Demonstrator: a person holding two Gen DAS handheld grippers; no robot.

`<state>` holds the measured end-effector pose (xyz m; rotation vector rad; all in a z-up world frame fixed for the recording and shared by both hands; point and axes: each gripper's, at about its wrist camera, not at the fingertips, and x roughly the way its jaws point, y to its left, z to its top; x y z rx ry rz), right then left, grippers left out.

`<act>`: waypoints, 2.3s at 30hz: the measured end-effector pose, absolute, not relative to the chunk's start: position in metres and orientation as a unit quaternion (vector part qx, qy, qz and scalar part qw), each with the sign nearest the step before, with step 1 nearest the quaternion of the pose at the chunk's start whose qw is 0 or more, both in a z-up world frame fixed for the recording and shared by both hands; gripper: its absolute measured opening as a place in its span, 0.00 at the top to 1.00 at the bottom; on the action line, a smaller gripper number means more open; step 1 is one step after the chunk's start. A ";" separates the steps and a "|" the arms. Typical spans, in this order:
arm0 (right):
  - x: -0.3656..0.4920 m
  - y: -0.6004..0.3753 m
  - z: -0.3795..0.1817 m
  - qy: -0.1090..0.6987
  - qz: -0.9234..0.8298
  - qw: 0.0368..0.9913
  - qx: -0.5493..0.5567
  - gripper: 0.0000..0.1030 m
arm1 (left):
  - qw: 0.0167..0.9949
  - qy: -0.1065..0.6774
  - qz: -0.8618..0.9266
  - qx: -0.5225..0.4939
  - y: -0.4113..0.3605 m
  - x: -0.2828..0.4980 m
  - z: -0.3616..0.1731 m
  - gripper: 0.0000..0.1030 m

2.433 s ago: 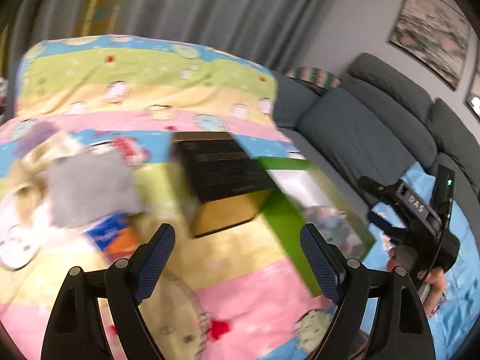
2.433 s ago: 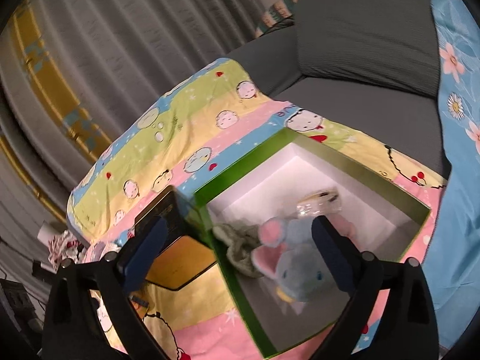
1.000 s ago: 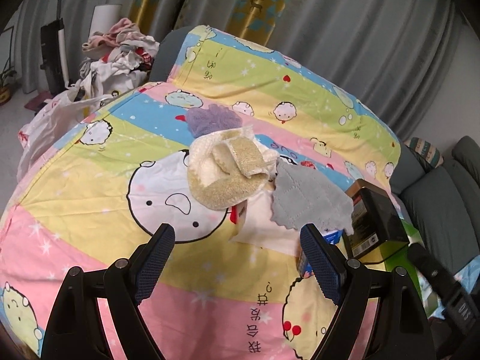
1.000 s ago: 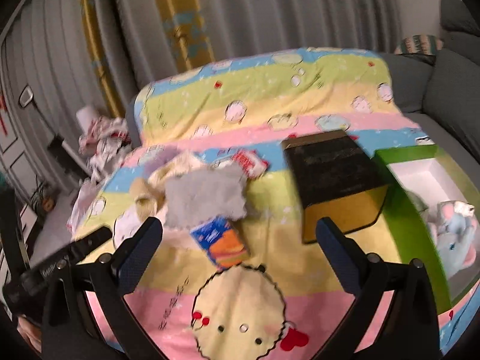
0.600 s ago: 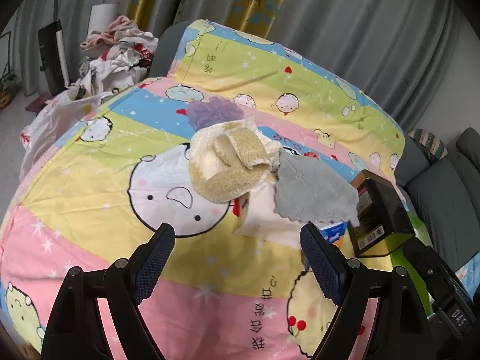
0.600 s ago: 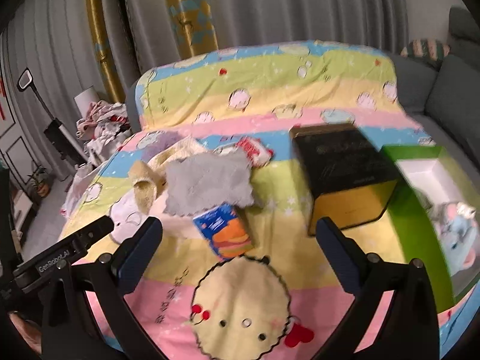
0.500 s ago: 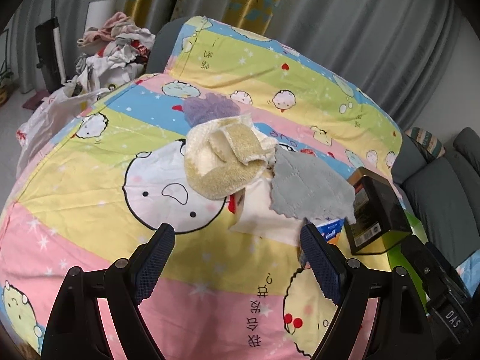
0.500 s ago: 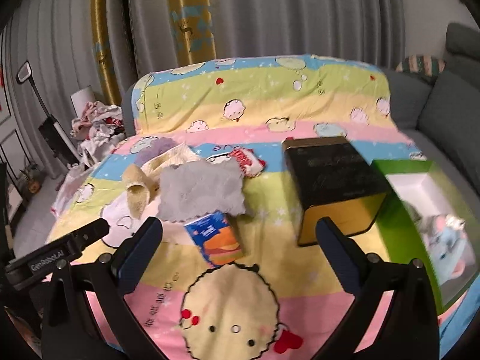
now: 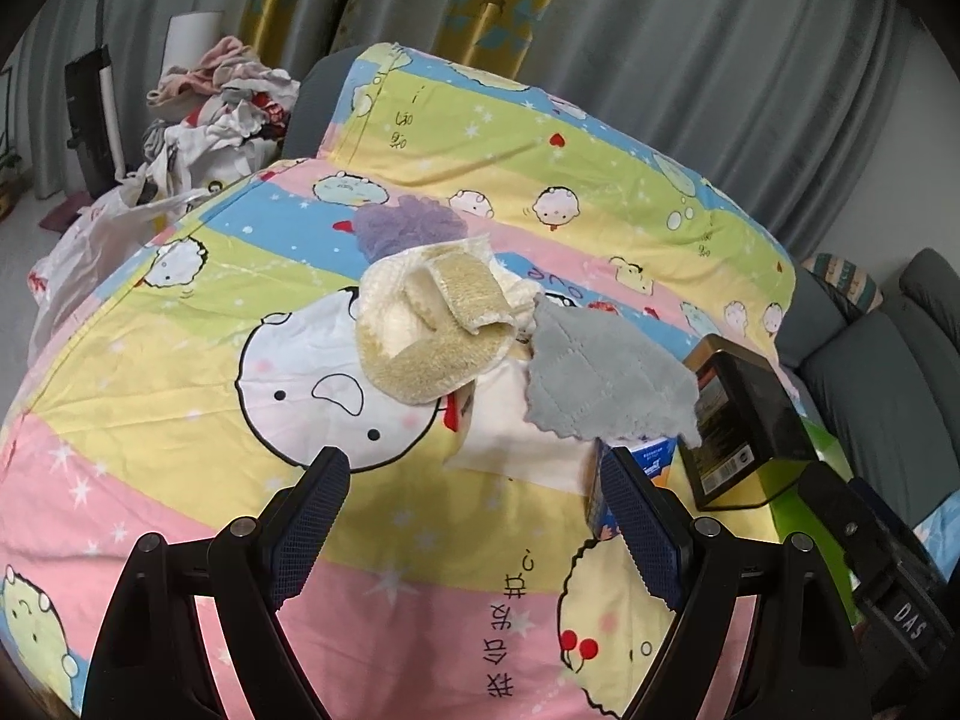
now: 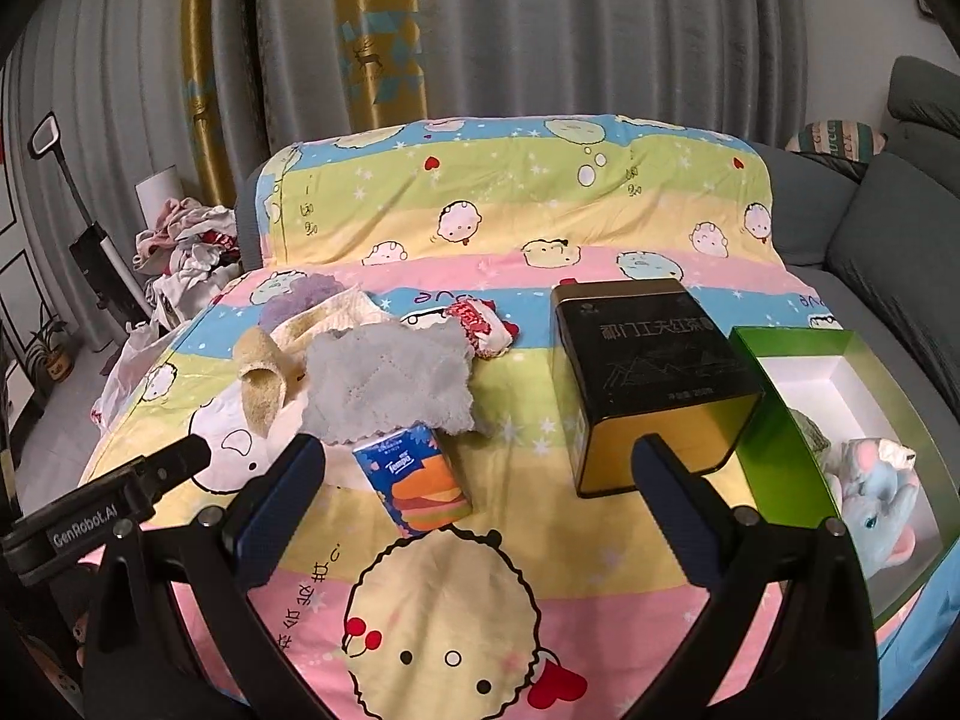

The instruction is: Organize soft objects

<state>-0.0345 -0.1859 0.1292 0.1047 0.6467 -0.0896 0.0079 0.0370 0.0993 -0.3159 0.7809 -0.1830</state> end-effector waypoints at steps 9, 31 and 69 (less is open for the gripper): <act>-0.036 -0.193 0.132 0.316 -0.042 0.945 0.072 0.01 | 0.909 0.382 -0.088 -0.142 0.033 0.008 0.098 0.17; -0.037 -0.210 0.131 0.312 -0.046 0.942 0.118 0.01 | 0.905 0.393 -0.098 -0.132 0.024 0.006 0.095 0.17; -0.035 -0.209 0.126 0.328 -0.028 0.936 0.122 0.02 | 0.902 0.397 -0.108 -0.129 0.018 0.004 0.093 0.17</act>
